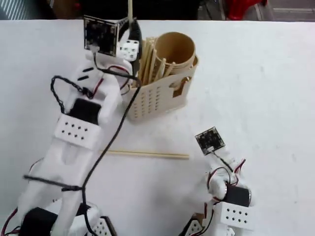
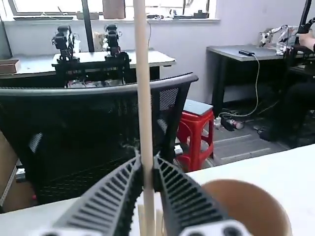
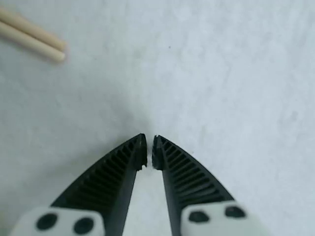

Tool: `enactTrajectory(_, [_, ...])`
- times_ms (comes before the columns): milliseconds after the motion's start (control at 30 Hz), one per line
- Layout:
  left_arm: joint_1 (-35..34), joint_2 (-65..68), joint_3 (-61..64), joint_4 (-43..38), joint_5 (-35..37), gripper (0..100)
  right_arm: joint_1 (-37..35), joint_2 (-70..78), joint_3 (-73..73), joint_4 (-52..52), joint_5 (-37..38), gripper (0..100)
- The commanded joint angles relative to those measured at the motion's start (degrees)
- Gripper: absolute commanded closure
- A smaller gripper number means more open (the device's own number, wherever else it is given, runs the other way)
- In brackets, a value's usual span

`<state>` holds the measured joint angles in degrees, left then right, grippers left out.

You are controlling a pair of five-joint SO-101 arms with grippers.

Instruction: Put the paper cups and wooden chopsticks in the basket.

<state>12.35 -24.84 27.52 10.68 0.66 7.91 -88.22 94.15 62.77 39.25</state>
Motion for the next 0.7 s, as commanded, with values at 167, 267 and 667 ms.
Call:
enactTrajectory(167, [-0.6,-0.1,2.7,-4.7,0.8,93,0.2,0.3,-0.4,-1.4,0.1,96.0])
enactTrajectory(267, [-0.6,-0.1,2.9,-3.9,0.8,92,0.2,0.3,-0.4,-1.4,0.1,96.0])
enactTrajectory(667, [-0.7,-2.9,2.5,5.2,0.6,92,0.2,0.3,-0.4,-1.4,0.1,96.0])
